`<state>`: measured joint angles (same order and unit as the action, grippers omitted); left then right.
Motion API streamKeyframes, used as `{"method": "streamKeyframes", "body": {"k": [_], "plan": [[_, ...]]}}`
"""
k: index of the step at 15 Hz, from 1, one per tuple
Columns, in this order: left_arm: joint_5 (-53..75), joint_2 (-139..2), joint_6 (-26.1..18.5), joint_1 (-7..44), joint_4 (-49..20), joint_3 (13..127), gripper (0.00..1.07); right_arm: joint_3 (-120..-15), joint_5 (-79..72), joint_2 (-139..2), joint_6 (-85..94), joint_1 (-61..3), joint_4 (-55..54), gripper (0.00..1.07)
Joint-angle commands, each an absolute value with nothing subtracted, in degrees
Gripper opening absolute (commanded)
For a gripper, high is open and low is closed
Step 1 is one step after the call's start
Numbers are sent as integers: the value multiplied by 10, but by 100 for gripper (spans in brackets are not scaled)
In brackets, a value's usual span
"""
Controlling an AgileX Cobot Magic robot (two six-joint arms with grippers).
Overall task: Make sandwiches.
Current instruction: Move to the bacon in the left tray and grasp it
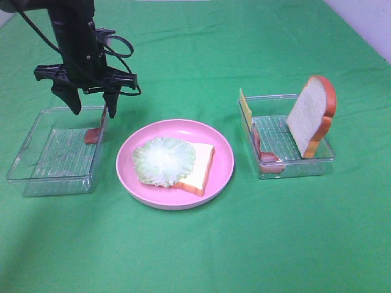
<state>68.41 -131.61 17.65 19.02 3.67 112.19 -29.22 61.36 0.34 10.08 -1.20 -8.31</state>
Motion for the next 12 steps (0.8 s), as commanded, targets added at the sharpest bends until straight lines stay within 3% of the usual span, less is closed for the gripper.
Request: {"method": "streamKeyframes", "body": {"k": [1, 6, 12], "plan": [[667, -1319, 180, 191, 33, 1118, 56, -290, 610, 11, 108, -10, -83, 74], [637, -1319, 180, 191, 29, 1118, 51, -290, 610, 11, 108, -10, -83, 74], [622, -1319, 180, 191, 31, 1118, 2, -290, 610, 11, 108, -10, -83, 74]]}}
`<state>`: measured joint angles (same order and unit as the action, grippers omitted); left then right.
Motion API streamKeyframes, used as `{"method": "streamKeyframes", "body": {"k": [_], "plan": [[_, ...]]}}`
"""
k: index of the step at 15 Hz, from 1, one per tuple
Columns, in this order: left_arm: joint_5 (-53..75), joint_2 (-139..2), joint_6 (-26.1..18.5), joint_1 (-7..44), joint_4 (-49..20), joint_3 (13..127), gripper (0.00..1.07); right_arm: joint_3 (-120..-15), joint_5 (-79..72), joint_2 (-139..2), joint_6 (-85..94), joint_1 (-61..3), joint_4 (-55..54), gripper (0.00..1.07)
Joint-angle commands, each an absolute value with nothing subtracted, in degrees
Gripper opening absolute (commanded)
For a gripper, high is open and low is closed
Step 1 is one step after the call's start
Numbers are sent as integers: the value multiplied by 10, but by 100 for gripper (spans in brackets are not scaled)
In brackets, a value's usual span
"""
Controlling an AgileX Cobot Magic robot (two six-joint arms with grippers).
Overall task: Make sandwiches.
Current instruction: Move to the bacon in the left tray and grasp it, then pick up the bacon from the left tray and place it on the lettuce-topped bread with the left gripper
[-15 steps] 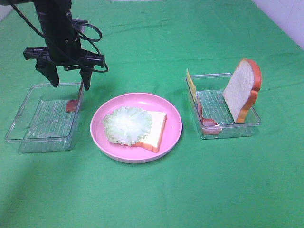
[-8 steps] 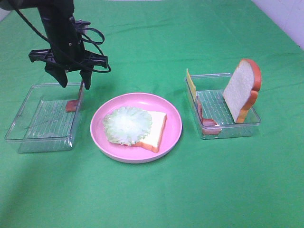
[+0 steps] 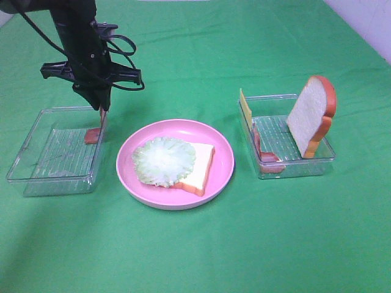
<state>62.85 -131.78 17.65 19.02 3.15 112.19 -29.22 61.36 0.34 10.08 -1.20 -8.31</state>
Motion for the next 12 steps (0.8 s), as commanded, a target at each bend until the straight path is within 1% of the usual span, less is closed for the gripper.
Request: {"method": "streamKeyframes", "body": {"k": [1, 4, 5, 7, 8, 9, 10, 11, 12], "plan": [[620, -1319, 180, 191, 31, 1118, 0, -290, 610, 11, 108, -10, -83, 74], [628, -1308, 178, 193, 29, 1118, 0, -290, 610, 11, 108, -10, -83, 74], [634, -1297, 175, 193, 19, 1118, 0, -290, 610, 11, 108, -10, -83, 74], [649, -1274, 151, 193, -5, 1118, 0, -290, 610, 11, 108, -10, -83, 74], [654, -1257, 132, 194, -29, 1118, 0, -290, 610, 11, 108, -10, -83, 74], [654, -1242, 116, 195, -57, 1118, 0, -290, 610, 11, 108, -10, -83, 74], [654, -1223, 83, 195, -166, 1118, 0, -290, 610, 11, 108, -10, -83, 74], [653, -1220, 71, 195, -194, 1118, 0, -290, 610, 11, 108, -10, -83, 74], [653, -1220, 40, 201, -252, 1118, 0, -290, 610, 11, 108, -10, -83, 74]]}}
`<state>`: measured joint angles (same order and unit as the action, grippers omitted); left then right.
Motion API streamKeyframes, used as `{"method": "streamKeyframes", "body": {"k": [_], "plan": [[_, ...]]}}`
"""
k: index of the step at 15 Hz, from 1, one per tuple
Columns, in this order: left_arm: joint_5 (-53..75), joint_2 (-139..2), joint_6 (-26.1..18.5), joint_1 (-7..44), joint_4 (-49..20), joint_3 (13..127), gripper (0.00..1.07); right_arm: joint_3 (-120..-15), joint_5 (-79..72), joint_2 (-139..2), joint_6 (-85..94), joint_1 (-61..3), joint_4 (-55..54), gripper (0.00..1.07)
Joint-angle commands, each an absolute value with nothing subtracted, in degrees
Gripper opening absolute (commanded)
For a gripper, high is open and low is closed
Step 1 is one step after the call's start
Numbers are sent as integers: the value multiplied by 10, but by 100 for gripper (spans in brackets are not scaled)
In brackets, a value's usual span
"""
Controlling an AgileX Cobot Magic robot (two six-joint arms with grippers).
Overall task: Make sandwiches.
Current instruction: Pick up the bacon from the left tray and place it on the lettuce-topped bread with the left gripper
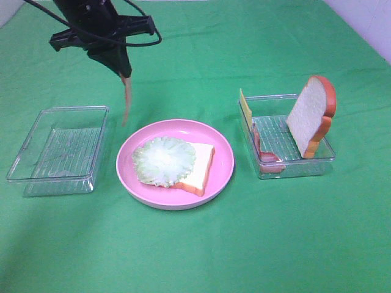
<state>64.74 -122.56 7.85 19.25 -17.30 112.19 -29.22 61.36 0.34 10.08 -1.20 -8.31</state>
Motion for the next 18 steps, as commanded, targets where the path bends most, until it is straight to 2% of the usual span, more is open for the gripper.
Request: {"method": "streamKeyframes", "body": {"k": [1, 3, 4, 5, 8, 9, 10, 11, 15, 16, 17, 18], "plan": [[652, -1222, 11, 211, -300, 1118, 0, -290, 610, 11, 108, -10, -83, 74], [652, -1228, -6, 235, -327, 1118, 0, -290, 610, 11, 108, -10, -83, 74], [653, -1243, -5, 272, -323, 1118, 0, -290, 610, 11, 108, -10, -83, 74], [654, -1247, -5, 282, -320, 1117, 0, -290, 610, 11, 108, -10, -83, 74], [659, -1266, 0, 306, -261, 1117, 0, -290, 610, 11, 108, -10, -83, 74], [669, -1275, 16, 308, -229, 1117, 0, -290, 610, 11, 108, -10, -83, 74], [691, -1287, 56, 308, -148, 1117, 0, -290, 610, 11, 108, -10, -83, 74], [700, -1293, 76, 308, -112, 1117, 0, -290, 610, 11, 108, -10, -83, 74], [716, -1318, 91, 308, -80, 1117, 0, -290, 610, 11, 108, -10, -83, 74], [714, -1326, 91, 308, -81, 1117, 3, -290, 610, 11, 108, -10, -83, 74], [711, -1328, 91, 308, -81, 1117, 13, -290, 610, 11, 108, -10, -83, 74], [711, -1328, 91, 308, -78, 1118, 28, -290, 610, 11, 108, -10, -83, 74]]}}
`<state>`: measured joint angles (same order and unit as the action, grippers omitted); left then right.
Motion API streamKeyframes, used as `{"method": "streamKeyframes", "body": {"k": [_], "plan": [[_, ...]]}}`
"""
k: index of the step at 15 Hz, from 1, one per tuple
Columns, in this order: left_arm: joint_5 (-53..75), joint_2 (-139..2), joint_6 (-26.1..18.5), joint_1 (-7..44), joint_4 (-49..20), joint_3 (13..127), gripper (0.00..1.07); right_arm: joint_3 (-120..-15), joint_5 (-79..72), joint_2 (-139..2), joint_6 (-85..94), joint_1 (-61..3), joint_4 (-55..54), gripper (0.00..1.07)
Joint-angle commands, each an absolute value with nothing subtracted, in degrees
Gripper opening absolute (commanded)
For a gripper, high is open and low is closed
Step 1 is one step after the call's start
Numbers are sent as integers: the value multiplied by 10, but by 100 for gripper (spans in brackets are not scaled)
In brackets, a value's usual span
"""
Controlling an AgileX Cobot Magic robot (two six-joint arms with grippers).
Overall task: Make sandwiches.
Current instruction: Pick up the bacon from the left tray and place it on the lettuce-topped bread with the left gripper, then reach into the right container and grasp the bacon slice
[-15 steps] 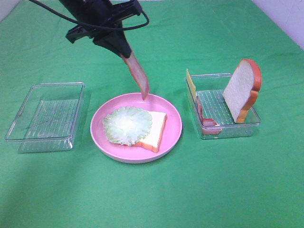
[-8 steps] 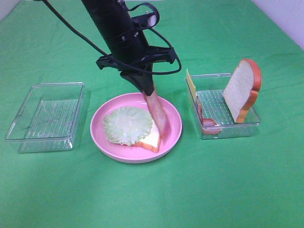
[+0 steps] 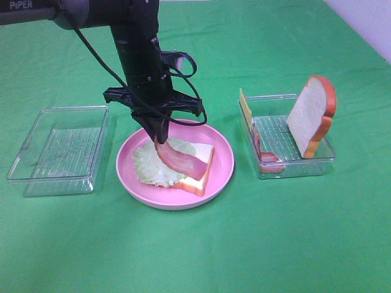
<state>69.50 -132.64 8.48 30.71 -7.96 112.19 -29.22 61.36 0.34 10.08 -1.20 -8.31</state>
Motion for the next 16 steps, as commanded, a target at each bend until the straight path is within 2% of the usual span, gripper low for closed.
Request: {"method": "streamKeyframes", "body": {"k": [1, 2, 3, 4, 8, 12, 15, 16], "plan": [[713, -1327, 91, 308, -71, 1125, 50, -290, 610, 11, 108, -10, -83, 74], [721, -1325, 88, 308, -62, 1137, 69, -290, 610, 11, 108, -10, -83, 74], [732, -1324, 80, 308, -50, 1156, 79, -290, 610, 11, 108, -10, -83, 74], [737, -1320, 72, 308, -35, 1177, 81, -290, 610, 11, 108, -10, -83, 74], [737, -1277, 72, 308, 0, 1229, 81, -290, 610, 11, 108, -10, -83, 74], [737, -1163, 70, 308, 53, 1227, 81, -290, 610, 11, 108, -10, -83, 74], [737, -1067, 60, 308, 53, 1196, 81, -290, 610, 11, 108, -10, -83, 74], [737, -995, 60, 308, 53, 1142, 81, -290, 610, 11, 108, -10, -83, 74]]}}
